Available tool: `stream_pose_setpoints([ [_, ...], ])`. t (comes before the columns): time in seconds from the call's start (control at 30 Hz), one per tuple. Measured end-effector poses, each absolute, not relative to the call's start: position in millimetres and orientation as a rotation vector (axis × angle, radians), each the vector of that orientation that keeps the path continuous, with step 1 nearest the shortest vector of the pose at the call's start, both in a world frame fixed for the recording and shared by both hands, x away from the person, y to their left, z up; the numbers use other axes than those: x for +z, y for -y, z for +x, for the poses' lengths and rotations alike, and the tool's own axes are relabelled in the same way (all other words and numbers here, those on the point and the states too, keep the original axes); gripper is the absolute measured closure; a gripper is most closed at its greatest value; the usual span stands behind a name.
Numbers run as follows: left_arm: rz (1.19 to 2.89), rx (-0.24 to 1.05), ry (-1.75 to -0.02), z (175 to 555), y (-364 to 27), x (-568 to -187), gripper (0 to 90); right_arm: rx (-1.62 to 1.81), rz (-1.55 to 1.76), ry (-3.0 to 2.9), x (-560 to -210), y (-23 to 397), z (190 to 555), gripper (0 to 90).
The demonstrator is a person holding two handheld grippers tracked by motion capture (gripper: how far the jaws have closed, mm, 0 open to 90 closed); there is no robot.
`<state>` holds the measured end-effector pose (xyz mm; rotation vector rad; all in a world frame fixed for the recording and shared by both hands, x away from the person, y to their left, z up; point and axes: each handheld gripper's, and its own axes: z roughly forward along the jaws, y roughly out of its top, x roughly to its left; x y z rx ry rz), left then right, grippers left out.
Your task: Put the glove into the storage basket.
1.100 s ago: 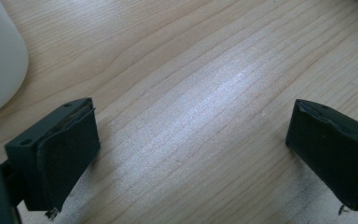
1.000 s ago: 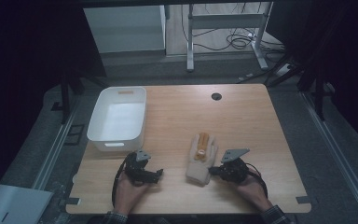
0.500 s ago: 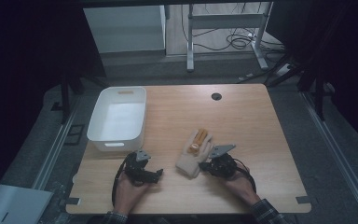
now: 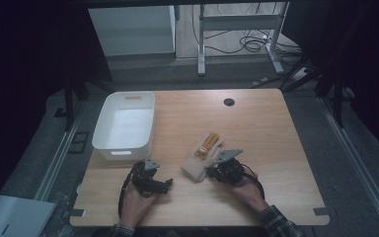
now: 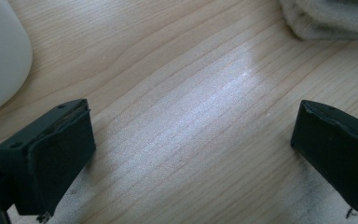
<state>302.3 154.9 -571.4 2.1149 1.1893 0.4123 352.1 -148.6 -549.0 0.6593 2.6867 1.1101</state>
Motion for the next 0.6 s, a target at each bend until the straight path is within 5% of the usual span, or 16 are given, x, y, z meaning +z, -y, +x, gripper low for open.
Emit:
stream_pose_setpoints([
  [0.6, 2.111, 0.411, -1.181, 303.8, -153.3, -571.1, 1.1, 1.126, 0.783, -2.533, -534.8, 206.8, 337.2, 52.9],
])
